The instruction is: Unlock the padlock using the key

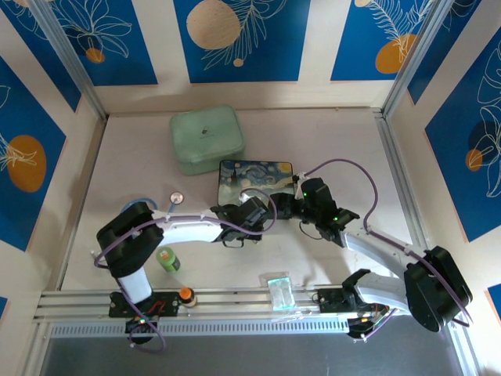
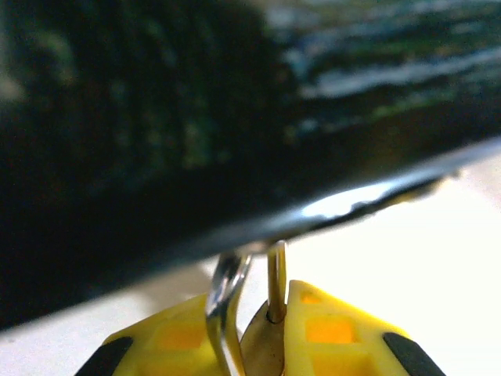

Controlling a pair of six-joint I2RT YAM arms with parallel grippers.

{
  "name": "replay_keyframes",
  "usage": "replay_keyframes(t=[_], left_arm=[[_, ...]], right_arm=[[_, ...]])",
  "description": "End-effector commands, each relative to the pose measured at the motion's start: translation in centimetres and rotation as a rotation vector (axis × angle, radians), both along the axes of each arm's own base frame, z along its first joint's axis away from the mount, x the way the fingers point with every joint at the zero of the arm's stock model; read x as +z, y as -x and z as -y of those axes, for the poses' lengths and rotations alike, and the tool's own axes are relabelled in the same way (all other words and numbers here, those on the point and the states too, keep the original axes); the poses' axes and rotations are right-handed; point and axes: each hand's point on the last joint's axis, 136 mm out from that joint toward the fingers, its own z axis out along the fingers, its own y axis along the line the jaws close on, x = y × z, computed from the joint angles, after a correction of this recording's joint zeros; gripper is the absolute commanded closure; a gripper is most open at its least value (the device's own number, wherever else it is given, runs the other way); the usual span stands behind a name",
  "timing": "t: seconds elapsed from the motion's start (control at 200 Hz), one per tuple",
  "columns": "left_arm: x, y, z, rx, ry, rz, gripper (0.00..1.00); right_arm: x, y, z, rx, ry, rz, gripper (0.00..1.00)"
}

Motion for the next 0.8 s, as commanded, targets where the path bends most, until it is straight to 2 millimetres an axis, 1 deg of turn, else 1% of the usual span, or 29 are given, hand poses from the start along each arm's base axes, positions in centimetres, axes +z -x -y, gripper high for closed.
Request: replay_keyframes(t=[0.0,0.115,0.205,0.26,0.315,0.405,0.465,0.595,0.69,0.75,0.795], left_arm=[[-2.9,1.9,-8.6,-0.010,-0.394,-0.079,0.94],[-2.7,1.6,-10.0,-0.021,-0.507,-0.070,0.94],[-3.1,1.5,-10.5,-0.003,-0.518,-0.058,0.93],[-3.4,1.4,-9.9,0.003,-0.490,-0.052,0.88],[-3.6,1.3,-8.6,-0.005,-0.427,-0.031,0.86],[-3.9,1.1,-6.3,-0.017,-0.316,-0.005,0.86],[-4.1,1.0,-5.5,-0.021,-0.284,0.004,0.85],[-4.2,0.7,-5.1,-0.018,-0.292,0.026,0.82],[-4.2,0.7,-5.1,-0.020,-0.308,0.037,0.78],[-4.3,0.8,-5.0,-0.021,-0.316,0.044,0.74],[-4.4,0.9,-5.0,-0.021,-0.316,0.046,0.74]], right_arm=[[-5.3,2.2,2.6,-0.048,0.117,-0.167,0.37],[-5.2,2.2,2.6,-0.048,0.117,-0.166,0.37],[-5.3,2.2,2.6,-0.051,0.115,-0.168,0.37],[-5.4,2.2,2.6,-0.052,0.116,-0.170,0.37],[-5.5,2.2,2.6,-0.052,0.117,-0.173,0.37],[-5.6,2.2,2.6,-0.051,0.118,-0.176,0.37],[-5.5,2.2,2.6,-0.050,0.118,-0.177,0.37],[-5.5,2.2,2.6,-0.049,0.120,-0.177,0.37],[-5.6,2.2,2.7,-0.053,0.120,-0.178,0.37],[-5.7,2.3,2.8,-0.056,0.121,-0.182,0.37],[-5.8,2.3,2.9,-0.058,0.123,-0.184,0.37]])
